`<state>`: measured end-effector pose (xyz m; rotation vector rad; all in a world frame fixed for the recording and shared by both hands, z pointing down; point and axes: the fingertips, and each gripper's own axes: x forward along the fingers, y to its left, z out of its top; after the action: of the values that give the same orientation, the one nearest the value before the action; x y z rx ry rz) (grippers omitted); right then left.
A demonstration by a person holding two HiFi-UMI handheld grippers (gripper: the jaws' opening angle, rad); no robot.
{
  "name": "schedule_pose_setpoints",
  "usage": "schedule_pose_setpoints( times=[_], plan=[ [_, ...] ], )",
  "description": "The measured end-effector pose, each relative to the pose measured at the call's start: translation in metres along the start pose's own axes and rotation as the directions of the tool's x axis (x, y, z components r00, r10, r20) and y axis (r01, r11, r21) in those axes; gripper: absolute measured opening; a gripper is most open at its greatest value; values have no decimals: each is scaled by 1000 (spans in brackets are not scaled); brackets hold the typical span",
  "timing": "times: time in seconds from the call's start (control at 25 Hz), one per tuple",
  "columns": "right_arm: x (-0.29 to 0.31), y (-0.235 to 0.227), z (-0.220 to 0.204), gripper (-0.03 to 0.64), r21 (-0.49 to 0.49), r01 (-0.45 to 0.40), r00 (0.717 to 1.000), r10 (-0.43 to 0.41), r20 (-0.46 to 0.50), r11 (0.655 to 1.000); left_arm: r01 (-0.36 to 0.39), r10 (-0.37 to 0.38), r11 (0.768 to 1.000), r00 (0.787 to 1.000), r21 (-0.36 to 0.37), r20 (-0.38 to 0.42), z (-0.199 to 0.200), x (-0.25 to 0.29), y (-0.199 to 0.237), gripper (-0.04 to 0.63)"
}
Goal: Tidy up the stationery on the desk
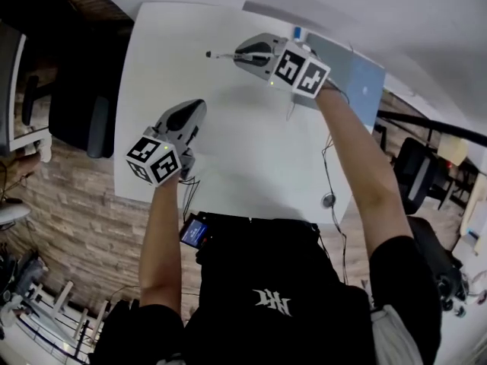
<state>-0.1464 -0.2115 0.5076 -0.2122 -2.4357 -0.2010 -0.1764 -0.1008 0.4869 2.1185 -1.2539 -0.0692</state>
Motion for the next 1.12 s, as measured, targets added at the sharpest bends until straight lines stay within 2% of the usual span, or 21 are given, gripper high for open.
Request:
schedule_pose_setpoints(
  times=[0.04,0.12,0.24,0.36,0.56,0.68,0.88,1.0,1.12],
  plan=[
    [-9,-9,0,86,79,41,999,-44,29,996,10,-10,1000,1000,6,-4,1,3,-3,3],
    [-27,-24,-2,86,230,112,988,-133,76,967,28,-28,999,1000,15,-11,4,9,-8,3],
    [-47,-42,-12,86,418,190,963,-251,97,888,56,-56,998,998,24,-23,6,19,-16,3],
    [-58,-55,-29,86,575,244,934,-349,79,781,81,-80,996,996,33,-40,7,27,-22,3],
    [-67,-65,-59,86,776,276,883,-468,27,567,103,-100,994,993,40,-63,8,32,-22,3],
    [-75,-70,-75,86,841,296,856,-516,-24,453,106,-103,993,992,41,-69,9,33,-20,3],
    [-83,-75,-103,86,891,339,827,-546,-131,301,121,-117,992,990,38,-77,7,40,-22,3],
    [-84,-77,-119,86,904,363,815,-546,-192,225,130,-127,991,989,33,-80,5,46,-24,3],
    [-83,-77,-133,86,907,387,803,-545,-242,168,135,-132,990,988,29,-84,3,50,-26,3]
  ],
)
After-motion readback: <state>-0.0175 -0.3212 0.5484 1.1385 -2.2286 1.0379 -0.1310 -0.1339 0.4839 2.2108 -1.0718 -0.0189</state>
